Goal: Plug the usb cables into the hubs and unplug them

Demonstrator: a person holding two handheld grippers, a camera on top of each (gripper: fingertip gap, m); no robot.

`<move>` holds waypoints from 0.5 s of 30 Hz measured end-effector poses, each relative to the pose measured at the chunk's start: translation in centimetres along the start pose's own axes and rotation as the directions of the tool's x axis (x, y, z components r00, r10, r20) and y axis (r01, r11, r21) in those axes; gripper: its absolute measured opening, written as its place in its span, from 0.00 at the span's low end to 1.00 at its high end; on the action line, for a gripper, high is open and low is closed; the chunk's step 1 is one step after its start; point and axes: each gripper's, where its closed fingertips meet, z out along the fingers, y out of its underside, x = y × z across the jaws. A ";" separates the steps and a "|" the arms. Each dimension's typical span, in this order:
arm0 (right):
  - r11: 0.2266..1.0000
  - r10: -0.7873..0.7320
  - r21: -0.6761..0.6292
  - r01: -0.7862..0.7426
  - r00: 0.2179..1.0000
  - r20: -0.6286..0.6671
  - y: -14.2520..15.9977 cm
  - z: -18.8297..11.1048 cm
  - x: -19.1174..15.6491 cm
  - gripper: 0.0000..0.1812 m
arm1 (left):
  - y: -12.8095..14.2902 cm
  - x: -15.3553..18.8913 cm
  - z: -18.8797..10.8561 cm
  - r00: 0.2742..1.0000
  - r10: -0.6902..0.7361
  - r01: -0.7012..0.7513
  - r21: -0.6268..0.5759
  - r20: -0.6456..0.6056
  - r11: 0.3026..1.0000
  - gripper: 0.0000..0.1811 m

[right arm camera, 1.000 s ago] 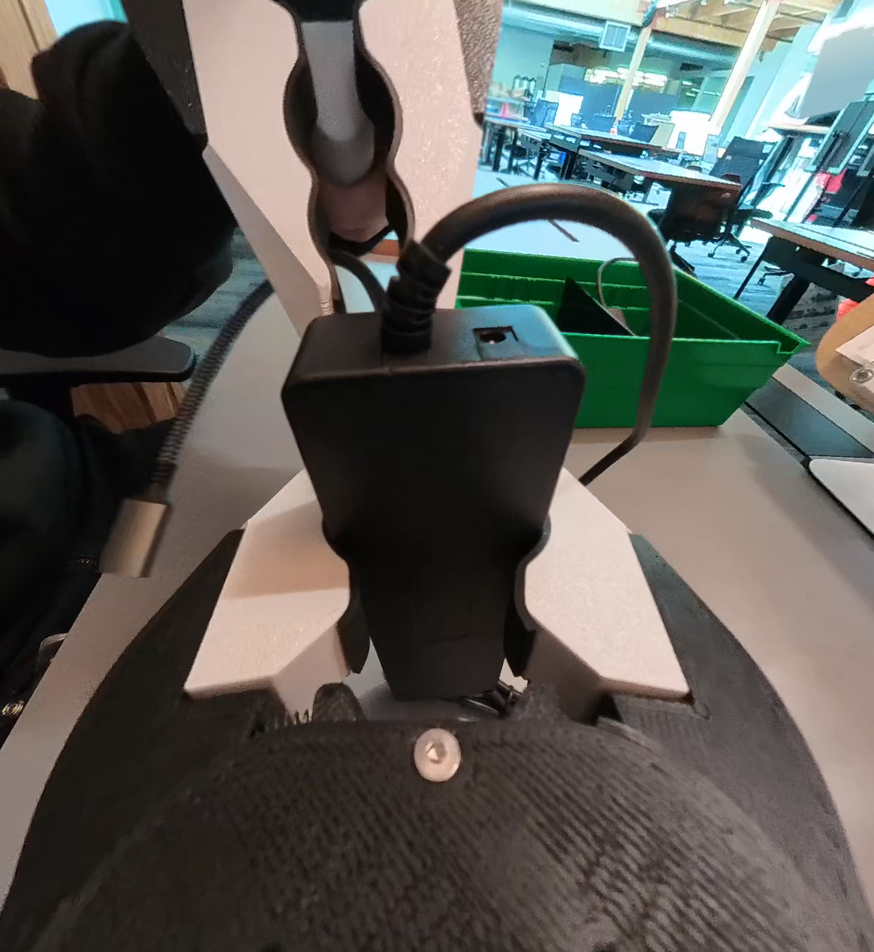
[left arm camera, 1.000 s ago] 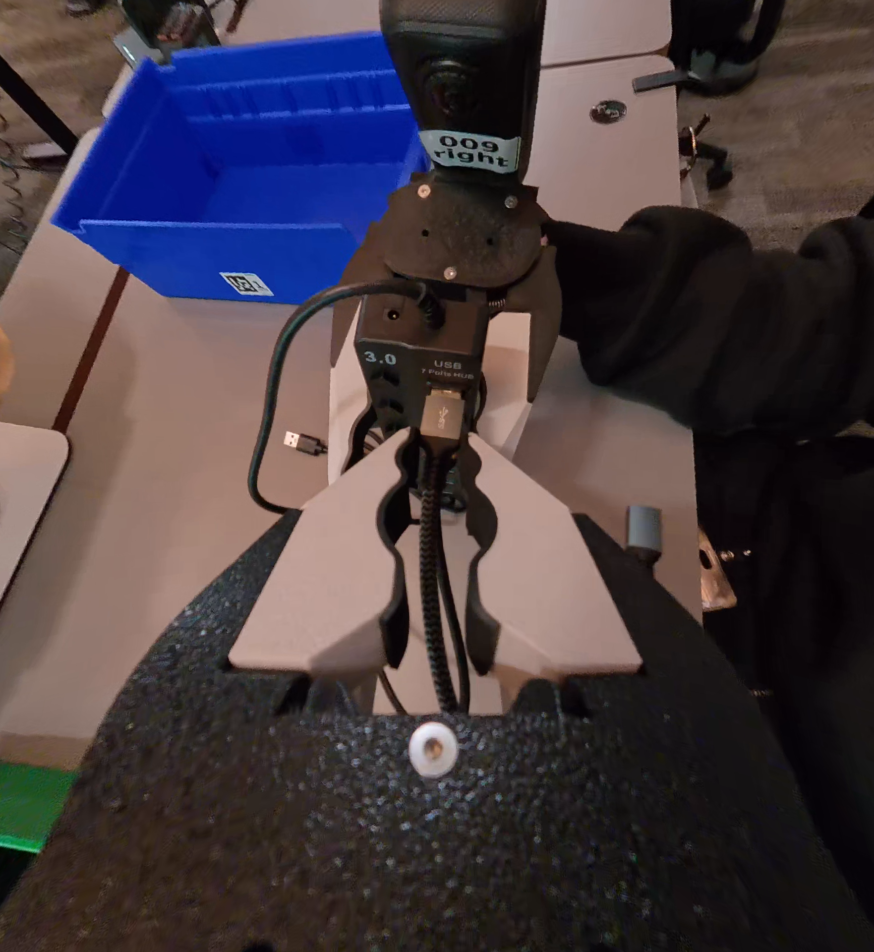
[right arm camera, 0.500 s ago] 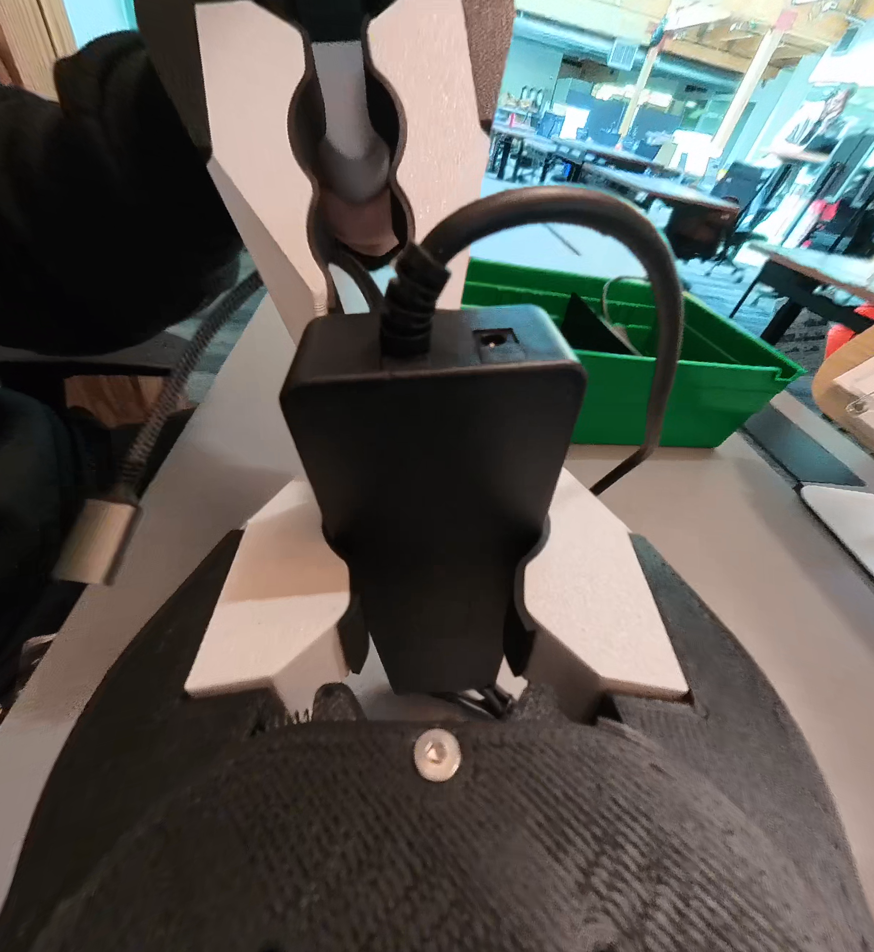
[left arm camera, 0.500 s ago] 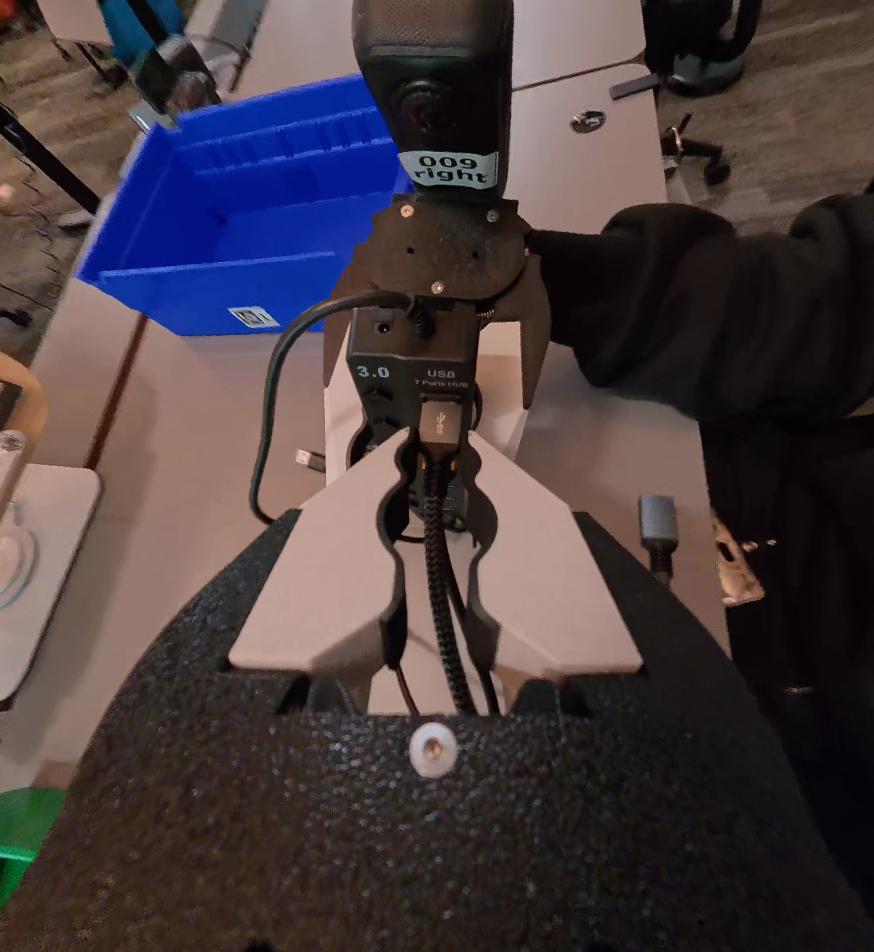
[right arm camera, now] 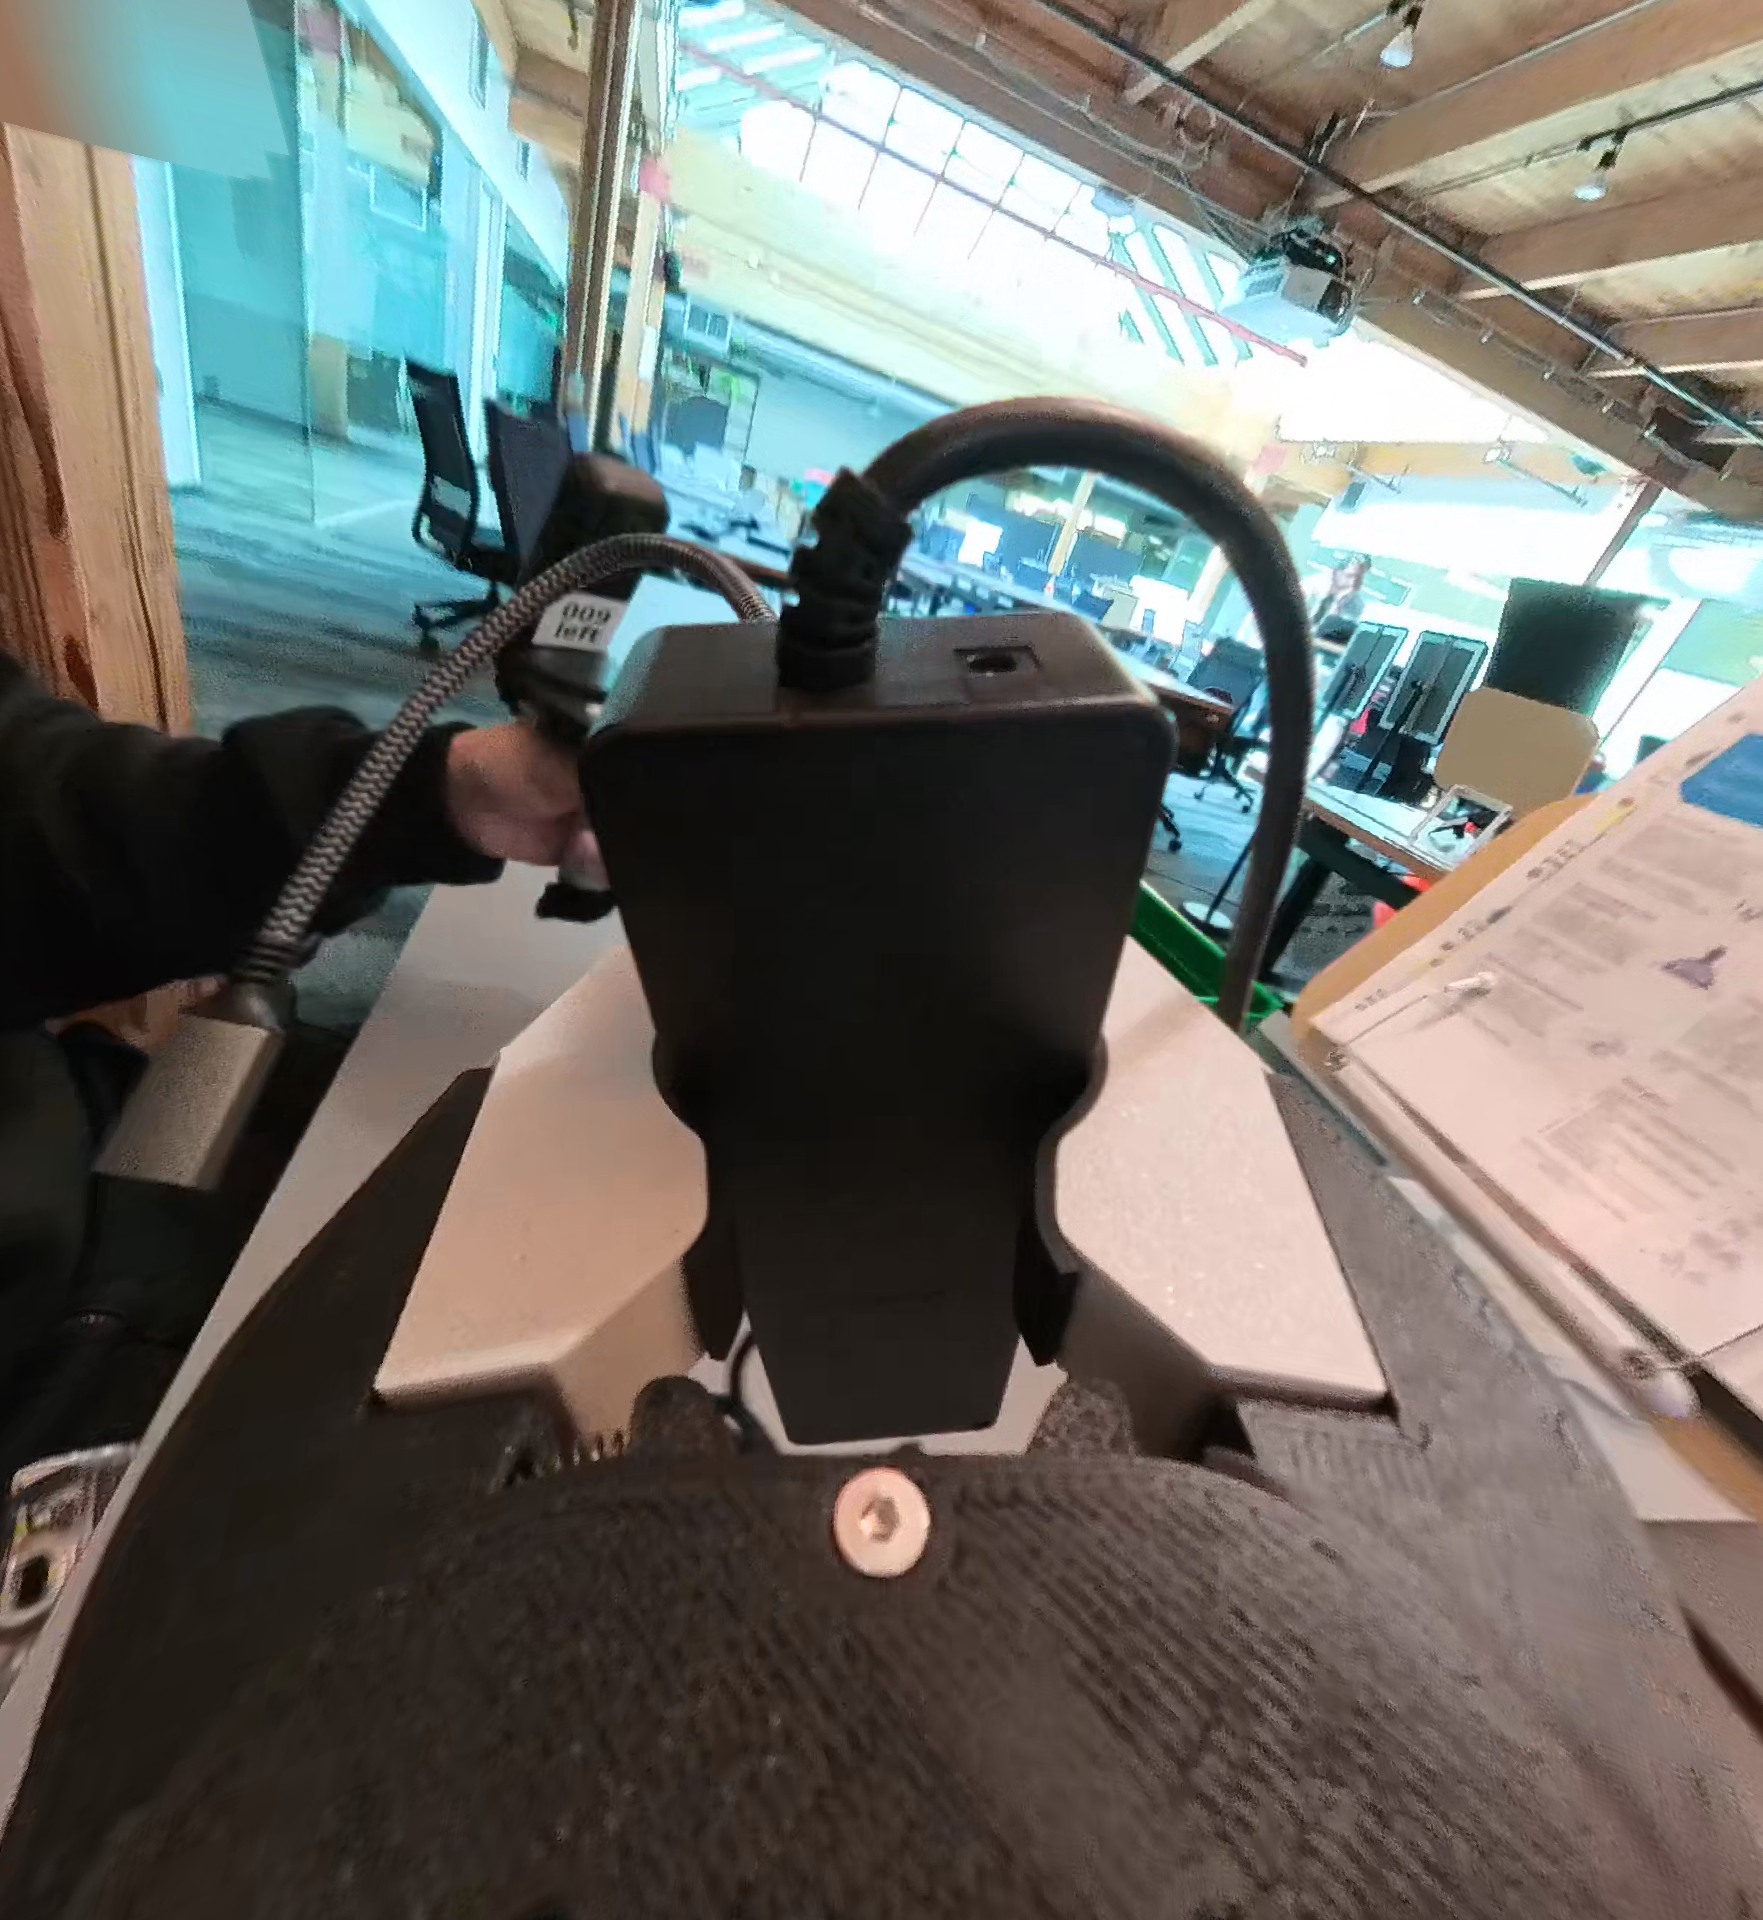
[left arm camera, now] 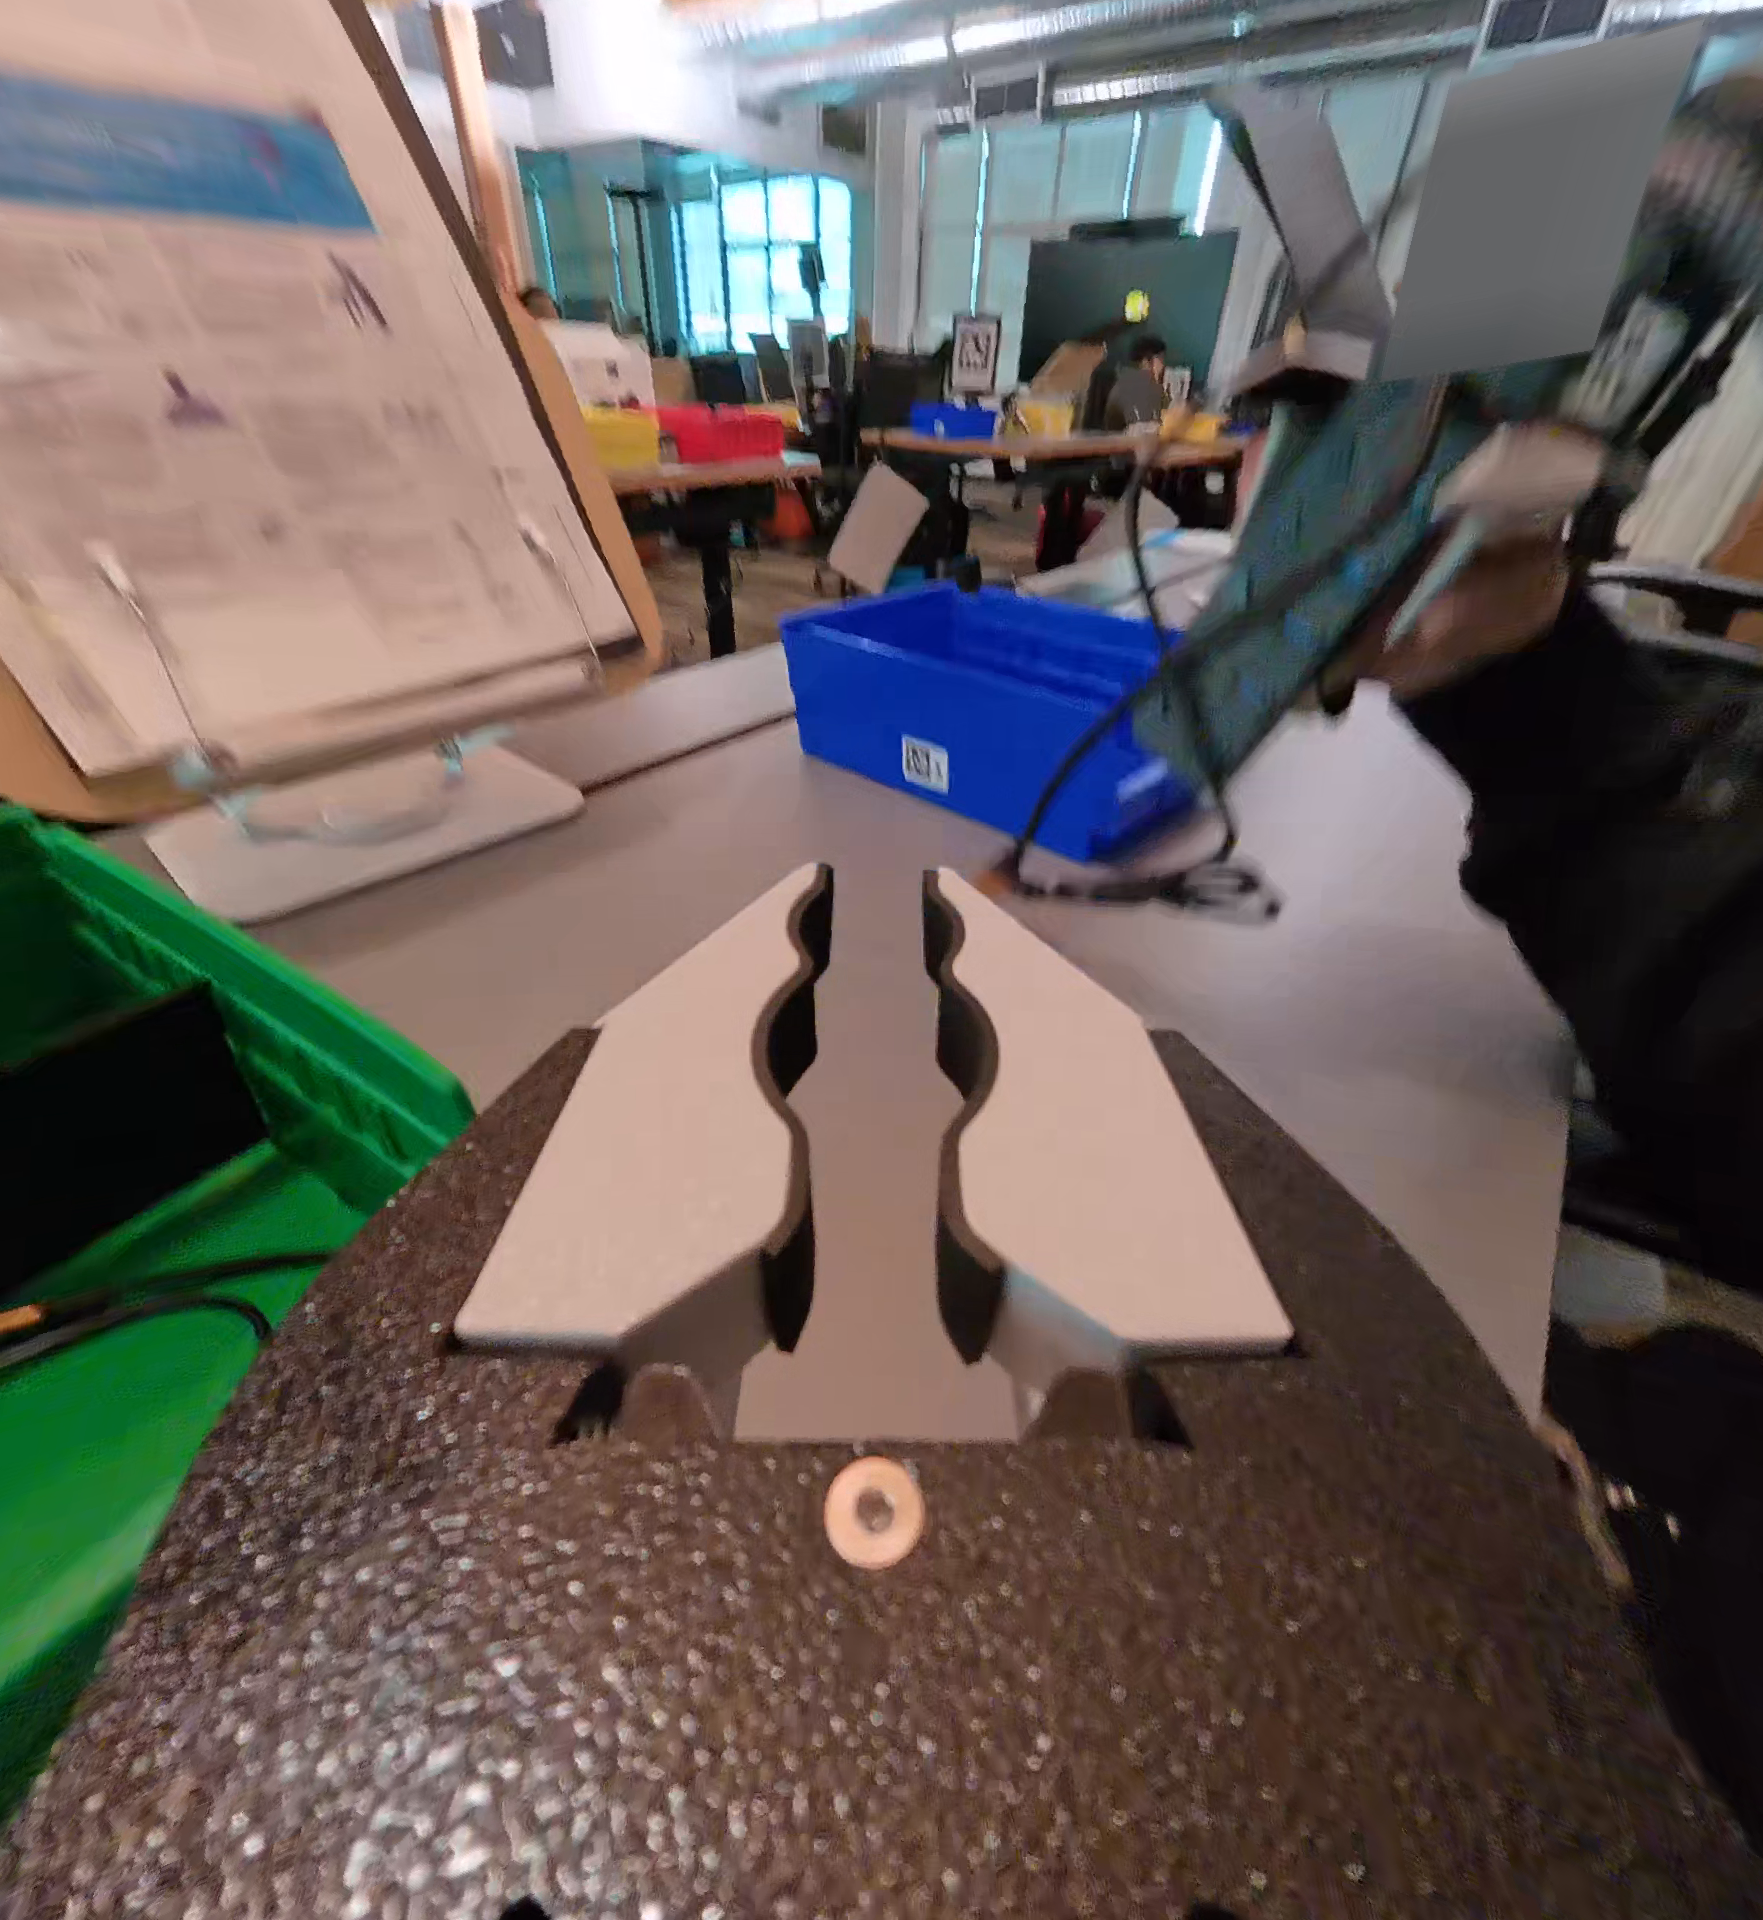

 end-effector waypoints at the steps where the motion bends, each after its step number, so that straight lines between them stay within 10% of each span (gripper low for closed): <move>1: 0.999 -0.031 -0.026 0.031 1.000 0.000 -0.8 -0.2 0.4 0.34 | 1.5 0.3 0.0 1.000 -0.004 0.003 -0.027 -0.016 1.000 0.08; 15: 0.948 -0.258 -0.241 0.209 0.947 -0.192 -12.7 -8.5 13.3 0.34 | 8.2 2.2 1.2 0.983 -0.097 0.074 -0.148 -0.154 0.986 0.11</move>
